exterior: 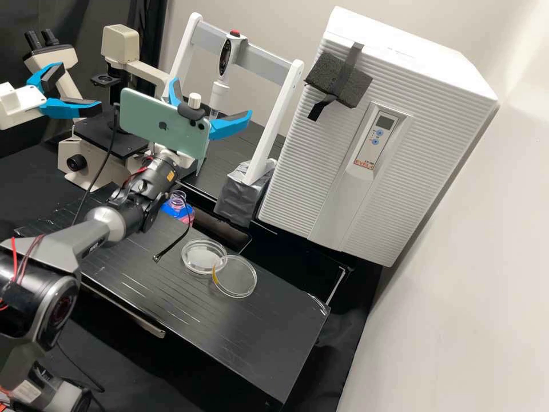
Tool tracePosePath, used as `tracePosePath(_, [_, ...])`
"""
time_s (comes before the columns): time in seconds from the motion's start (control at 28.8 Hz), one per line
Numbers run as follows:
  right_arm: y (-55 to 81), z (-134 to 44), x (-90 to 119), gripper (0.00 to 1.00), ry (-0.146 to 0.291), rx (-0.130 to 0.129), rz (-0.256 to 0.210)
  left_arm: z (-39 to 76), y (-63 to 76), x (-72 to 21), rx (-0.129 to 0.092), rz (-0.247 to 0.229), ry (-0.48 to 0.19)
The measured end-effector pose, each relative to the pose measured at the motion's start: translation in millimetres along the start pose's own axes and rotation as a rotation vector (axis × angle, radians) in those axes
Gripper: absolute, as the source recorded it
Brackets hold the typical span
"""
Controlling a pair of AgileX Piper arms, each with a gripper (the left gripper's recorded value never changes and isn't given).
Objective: Use the pipette
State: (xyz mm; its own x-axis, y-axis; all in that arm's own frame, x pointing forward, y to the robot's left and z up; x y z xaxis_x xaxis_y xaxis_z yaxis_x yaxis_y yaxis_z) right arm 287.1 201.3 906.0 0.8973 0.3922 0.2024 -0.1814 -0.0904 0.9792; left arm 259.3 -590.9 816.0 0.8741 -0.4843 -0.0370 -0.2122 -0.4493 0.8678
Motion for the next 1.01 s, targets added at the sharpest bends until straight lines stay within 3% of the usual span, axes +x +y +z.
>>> tracePosePath(0.1, [-2.7, -5.6, 15.2, 1.00, -0.024, -0.019, -0.016, 0.0, 0.0, 0.0, 0.000, 0.000, 0.000])
tracePosePath(0.24, [-5.7, -11.6, 31.0, 1.00, -0.047, -0.015, -0.027, -1.0, 0.2, 0.0, 0.001, 0.001, 0.004])
tracePosePath(0.42, [-18.8, -15.3, 52.5, 1.00, -0.079, -0.072, -0.069, -4.3, 0.9, -0.1, 0.005, 0.003, 0.015])
tracePosePath(0.62, [-29.4, -7.4, 72.1, 1.00, -0.145, -0.094, -0.101, -8.3, 1.7, -0.3, 0.010, 0.006, 0.029])
tracePosePath(0.66, [-31.5, -5.7, 76.4, 0.00, -0.158, -0.092, -0.107, -8.3, 1.7, -0.3, 0.010, 0.006, 0.029])
tracePosePath(1.01, [-31.0, 1.8, 85.8, 0.00, -0.186, -0.078, -0.104, -8.6, 0.2, 0.1, 0.010, 0.000, 0.030])
